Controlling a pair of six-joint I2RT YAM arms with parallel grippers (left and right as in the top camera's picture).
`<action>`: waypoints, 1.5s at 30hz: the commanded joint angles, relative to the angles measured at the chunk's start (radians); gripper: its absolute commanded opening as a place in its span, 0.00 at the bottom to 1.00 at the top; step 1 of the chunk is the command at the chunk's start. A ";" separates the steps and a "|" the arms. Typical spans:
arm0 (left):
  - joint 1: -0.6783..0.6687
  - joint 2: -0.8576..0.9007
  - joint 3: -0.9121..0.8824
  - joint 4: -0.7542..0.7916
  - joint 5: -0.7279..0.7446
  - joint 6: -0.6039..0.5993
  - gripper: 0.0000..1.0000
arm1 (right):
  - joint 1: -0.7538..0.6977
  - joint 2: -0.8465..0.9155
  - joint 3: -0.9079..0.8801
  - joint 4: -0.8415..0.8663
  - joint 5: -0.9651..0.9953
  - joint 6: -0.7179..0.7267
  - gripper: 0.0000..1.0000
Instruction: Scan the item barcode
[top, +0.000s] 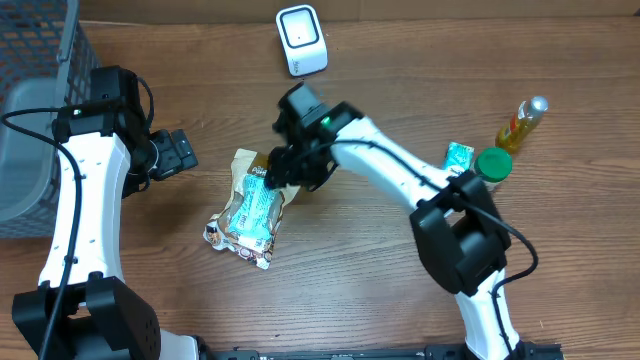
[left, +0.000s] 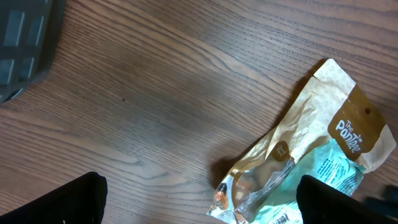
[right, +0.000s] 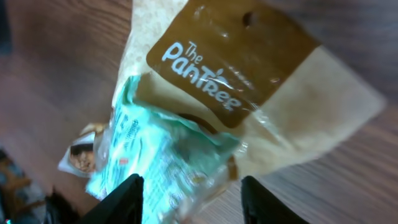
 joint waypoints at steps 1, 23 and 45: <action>0.000 0.003 0.005 0.001 -0.002 0.000 1.00 | 0.024 -0.030 -0.039 0.052 0.074 0.120 0.45; 0.000 0.003 0.005 0.001 -0.002 0.000 0.99 | 0.073 -0.030 -0.124 0.129 0.197 0.311 0.28; 0.000 0.003 0.005 0.001 -0.002 0.000 1.00 | 0.093 -0.030 -0.124 0.106 0.192 0.311 0.29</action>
